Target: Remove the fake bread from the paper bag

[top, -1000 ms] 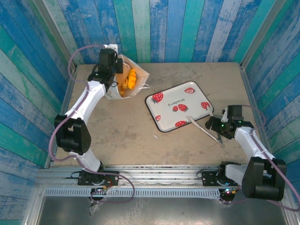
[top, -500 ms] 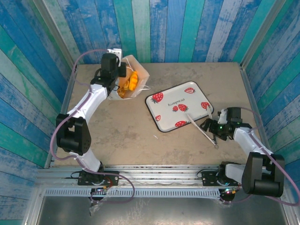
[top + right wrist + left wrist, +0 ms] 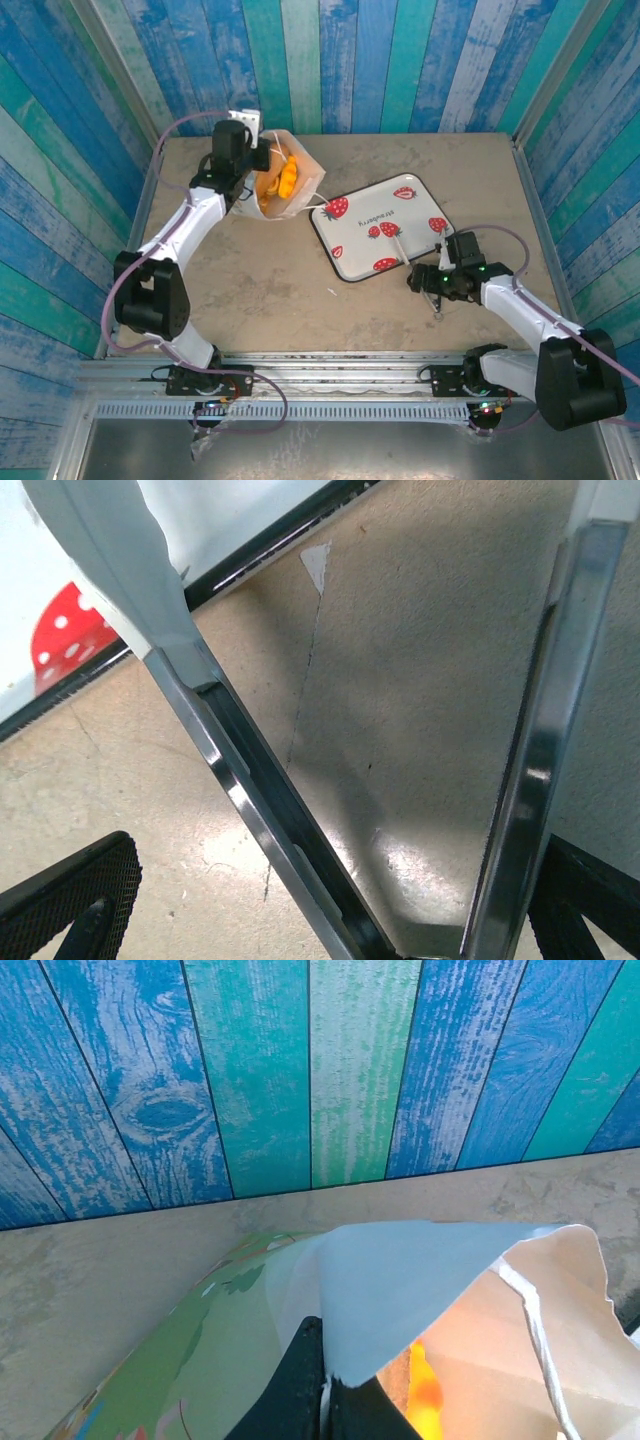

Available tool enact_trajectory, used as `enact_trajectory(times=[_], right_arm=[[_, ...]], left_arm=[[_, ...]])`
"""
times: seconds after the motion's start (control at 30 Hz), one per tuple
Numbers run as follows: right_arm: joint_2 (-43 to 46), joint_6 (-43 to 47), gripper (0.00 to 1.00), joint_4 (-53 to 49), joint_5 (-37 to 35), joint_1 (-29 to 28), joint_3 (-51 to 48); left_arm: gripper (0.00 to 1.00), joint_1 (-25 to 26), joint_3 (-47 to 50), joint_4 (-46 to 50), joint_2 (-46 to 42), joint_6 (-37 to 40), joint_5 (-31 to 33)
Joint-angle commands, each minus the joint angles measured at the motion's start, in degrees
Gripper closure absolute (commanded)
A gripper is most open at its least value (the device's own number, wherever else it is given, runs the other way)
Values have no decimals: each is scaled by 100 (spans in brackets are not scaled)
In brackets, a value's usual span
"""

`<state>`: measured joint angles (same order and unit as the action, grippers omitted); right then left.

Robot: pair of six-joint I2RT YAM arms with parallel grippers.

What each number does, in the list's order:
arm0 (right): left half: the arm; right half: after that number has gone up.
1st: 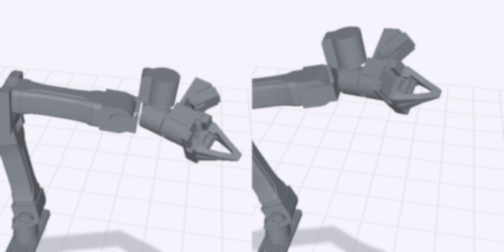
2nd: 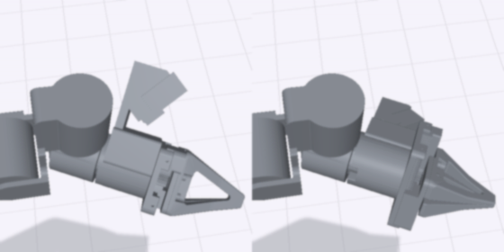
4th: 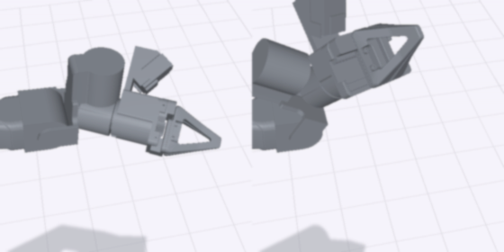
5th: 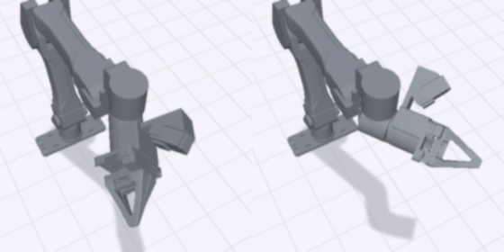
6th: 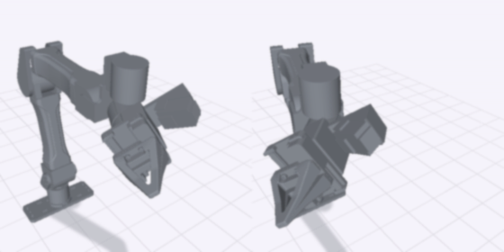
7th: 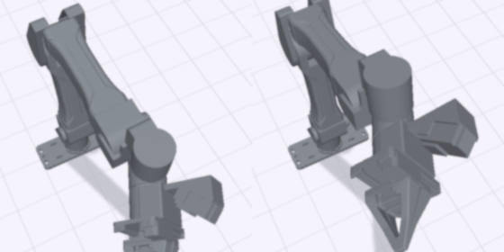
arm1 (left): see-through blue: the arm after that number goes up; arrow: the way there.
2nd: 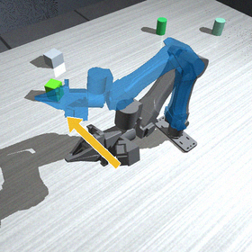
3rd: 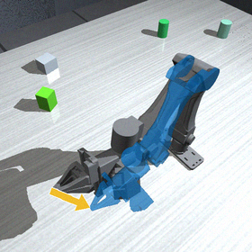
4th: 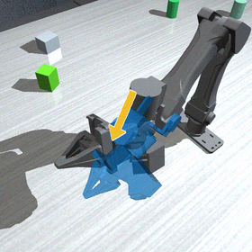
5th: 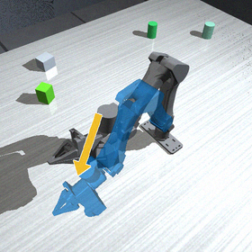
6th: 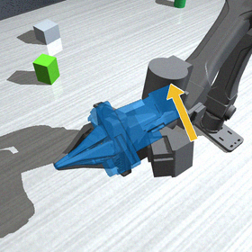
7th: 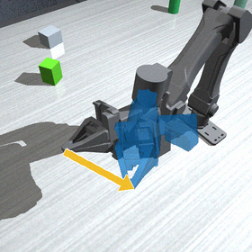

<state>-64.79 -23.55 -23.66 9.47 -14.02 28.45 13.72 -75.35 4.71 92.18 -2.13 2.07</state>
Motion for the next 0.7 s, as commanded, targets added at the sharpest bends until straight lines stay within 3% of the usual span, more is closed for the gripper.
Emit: enact_trajectory(times=[0.0,0.37,0.67], right_arm=[[-148,-232,0,-101,-568,-201,121],[-1043,-352,1,19,-784,-383,472],[-1114,-362,13,-79,-1120,-868,599]], left_arm=[[94,-13,116,-354,-515,-98,-207],[94,-9,146,-397,-489,-122,-187],[94,-12,248,-470,-548,-165,-171]])
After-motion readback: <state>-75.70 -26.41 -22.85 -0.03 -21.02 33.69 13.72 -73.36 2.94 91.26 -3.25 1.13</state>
